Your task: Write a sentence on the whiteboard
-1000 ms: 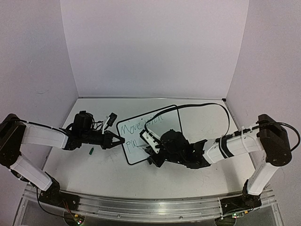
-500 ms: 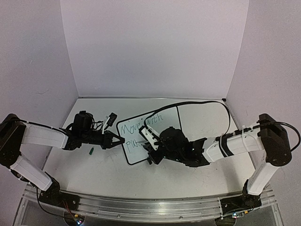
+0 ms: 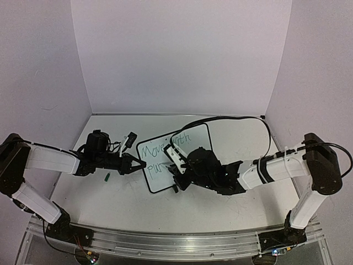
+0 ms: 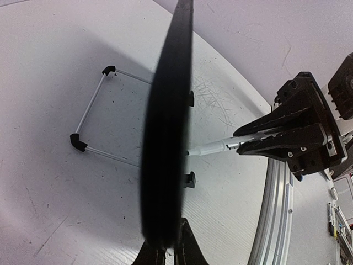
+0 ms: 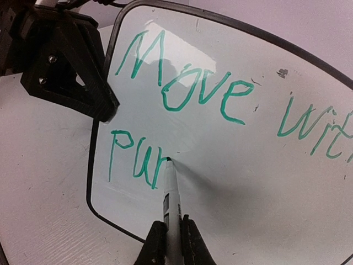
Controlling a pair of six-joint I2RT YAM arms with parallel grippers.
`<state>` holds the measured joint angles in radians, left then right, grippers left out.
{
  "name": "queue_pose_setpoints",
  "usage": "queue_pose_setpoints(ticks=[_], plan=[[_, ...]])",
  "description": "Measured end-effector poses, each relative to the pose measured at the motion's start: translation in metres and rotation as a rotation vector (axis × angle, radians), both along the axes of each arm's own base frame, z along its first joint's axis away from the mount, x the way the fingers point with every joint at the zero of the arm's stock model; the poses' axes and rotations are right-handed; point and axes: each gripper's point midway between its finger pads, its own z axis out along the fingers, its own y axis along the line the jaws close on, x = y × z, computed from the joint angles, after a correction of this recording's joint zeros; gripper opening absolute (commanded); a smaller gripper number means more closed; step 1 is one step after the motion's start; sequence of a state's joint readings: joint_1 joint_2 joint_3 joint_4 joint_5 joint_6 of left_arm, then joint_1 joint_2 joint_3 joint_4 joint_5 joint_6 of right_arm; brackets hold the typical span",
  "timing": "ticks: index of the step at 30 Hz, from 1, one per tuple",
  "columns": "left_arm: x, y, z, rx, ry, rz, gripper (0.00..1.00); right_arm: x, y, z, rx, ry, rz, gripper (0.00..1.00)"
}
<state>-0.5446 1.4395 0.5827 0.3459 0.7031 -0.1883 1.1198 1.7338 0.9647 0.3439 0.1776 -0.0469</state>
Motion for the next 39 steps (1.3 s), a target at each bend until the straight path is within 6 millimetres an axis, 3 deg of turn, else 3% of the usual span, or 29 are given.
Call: queue_pose_setpoints(ticks=[8, 23, 39], plan=[[0.000, 0.000, 0.000, 0.000, -0.003, -0.001, 0.00, -0.002, -0.021, 0.015, 0.039, -0.010, -0.010, 0.00], [0.000, 0.000, 0.000, 0.000, -0.003, -0.002, 0.00, 0.003, -0.003, 0.012, 0.047, 0.008, 0.030, 0.00], [-0.001, 0.000, -0.001, 0.002, 0.003, -0.001, 0.00, 0.005, -0.002, 0.007, 0.038, 0.010, 0.011, 0.00]])
